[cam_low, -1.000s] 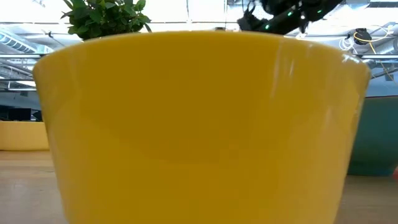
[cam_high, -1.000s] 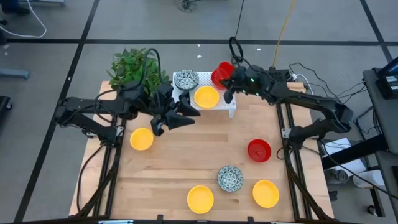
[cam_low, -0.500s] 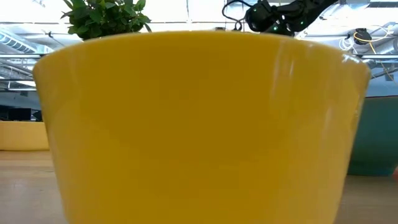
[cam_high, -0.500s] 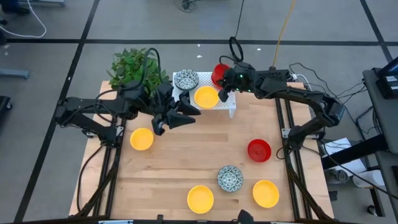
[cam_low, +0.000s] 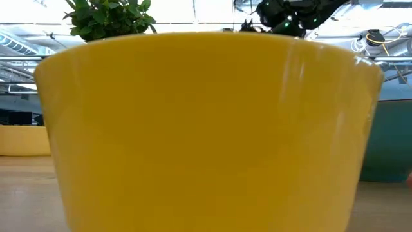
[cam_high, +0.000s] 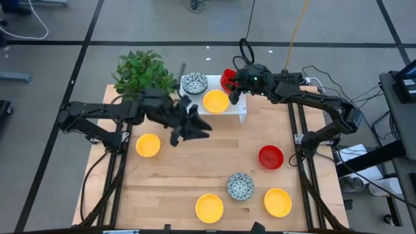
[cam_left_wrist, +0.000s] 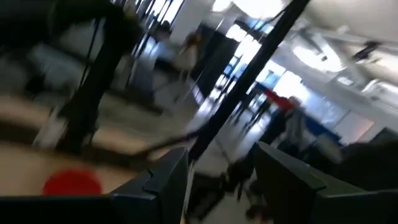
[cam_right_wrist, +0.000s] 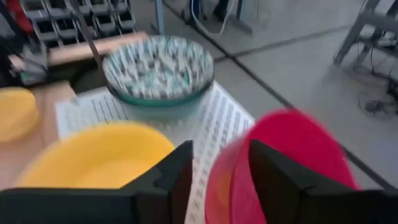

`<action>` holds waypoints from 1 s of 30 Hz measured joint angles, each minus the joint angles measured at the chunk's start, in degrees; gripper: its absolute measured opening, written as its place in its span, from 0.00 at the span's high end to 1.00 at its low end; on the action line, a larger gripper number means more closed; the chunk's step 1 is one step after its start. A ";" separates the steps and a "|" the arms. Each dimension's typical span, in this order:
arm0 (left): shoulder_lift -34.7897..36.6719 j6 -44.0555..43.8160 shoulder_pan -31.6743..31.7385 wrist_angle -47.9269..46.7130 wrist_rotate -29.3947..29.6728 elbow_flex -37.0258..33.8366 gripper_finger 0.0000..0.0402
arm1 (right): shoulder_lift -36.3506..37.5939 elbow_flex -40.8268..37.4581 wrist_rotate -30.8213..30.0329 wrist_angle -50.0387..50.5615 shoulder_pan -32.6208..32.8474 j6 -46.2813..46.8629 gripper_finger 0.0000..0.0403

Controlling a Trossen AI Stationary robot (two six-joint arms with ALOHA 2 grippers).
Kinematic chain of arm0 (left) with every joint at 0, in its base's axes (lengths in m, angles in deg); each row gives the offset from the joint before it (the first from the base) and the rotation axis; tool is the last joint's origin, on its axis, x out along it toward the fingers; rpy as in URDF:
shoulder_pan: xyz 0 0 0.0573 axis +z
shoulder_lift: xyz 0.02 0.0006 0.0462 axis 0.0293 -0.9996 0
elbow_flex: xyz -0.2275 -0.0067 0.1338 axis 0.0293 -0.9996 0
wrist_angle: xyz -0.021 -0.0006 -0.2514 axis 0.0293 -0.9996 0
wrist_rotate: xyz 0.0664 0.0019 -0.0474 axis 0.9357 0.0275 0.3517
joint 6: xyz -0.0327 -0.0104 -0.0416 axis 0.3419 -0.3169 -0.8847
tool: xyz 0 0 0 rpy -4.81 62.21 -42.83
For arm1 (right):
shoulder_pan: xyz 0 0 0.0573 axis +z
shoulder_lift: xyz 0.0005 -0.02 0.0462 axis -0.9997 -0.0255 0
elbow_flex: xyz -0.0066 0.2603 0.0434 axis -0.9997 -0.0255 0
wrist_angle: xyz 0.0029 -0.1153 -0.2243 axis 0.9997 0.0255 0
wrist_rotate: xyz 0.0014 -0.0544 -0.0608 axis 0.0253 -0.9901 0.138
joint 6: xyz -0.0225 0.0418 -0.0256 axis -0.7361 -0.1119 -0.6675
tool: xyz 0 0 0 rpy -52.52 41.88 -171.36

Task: Pick & Place Mini bowls
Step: Stack the yellow bowl on top of the yellow bowl on the shelf

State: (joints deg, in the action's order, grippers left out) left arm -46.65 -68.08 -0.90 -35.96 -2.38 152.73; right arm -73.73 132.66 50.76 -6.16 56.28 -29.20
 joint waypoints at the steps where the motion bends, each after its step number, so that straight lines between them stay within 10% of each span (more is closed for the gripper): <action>1: 0.01 -0.43 0.00 -4.23 0.01 0.02 0.54 | 0.57 0.00 -0.02 -0.55 0.30 0.07 0.62; 9: -0.43 -4.75 -0.66 -47.47 1.16 0.02 0.54 | 7.17 0.02 -0.02 0.27 4.53 0.18 0.56; 17: -1.47 -14.38 -4.35 -80.91 17.33 -1.96 0.54 | 11.40 0.02 -2.97 0.63 11.98 1.58 0.57; 30: -1.41 -23.40 -5.63 -68.79 15.97 -23.13 0.54 | 12.61 -0.04 -9.33 0.92 20.45 2.96 0.55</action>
State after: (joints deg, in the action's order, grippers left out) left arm -48.06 -91.48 -6.53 -104.75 13.60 129.60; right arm -61.11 132.61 41.43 -5.24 76.73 -26.24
